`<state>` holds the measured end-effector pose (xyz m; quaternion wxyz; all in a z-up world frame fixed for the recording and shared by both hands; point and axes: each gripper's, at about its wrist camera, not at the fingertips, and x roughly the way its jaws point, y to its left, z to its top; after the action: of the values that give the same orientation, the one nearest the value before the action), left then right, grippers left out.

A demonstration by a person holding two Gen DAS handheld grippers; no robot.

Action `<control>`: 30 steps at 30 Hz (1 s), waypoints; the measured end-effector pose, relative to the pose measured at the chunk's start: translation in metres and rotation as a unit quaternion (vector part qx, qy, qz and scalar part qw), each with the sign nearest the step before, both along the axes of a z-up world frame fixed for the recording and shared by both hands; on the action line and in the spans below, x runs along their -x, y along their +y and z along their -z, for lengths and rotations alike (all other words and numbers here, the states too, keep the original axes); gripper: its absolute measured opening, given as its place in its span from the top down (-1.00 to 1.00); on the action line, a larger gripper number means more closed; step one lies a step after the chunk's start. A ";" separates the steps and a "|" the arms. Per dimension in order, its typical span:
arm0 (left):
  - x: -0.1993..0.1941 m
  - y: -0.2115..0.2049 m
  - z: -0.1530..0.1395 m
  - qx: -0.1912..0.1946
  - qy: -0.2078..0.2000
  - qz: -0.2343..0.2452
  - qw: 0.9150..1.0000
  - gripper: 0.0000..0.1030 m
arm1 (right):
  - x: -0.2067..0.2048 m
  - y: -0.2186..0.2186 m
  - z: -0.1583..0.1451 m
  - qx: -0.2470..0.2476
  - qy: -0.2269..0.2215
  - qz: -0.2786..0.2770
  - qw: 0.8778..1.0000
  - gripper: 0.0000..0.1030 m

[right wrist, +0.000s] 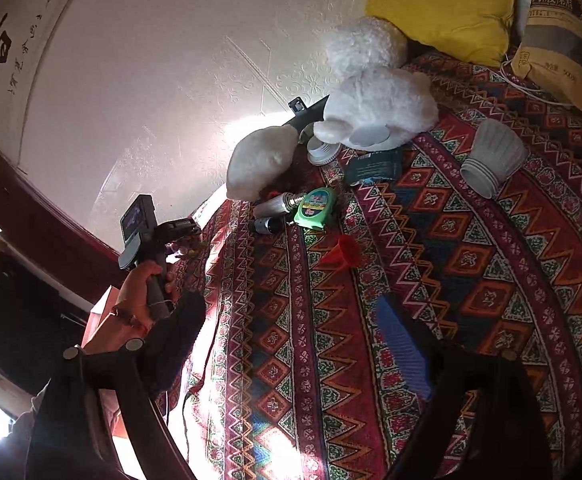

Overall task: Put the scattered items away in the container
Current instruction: 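Carry the bouquet to the box while the right tool grasps the green tape measure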

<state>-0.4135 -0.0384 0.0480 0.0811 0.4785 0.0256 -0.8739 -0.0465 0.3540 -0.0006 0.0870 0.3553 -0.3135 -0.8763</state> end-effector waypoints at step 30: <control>-0.355 -0.190 -0.103 -0.197 0.106 -0.037 0.974 -0.16 | 0.233 -0.094 0.083 -0.415 -0.091 -0.293 0.857 -0.60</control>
<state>-0.0581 -0.2287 0.1512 0.0143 0.3885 0.2234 -0.8939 -0.2794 0.2598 -0.0831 0.1552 0.5121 0.1914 -0.8228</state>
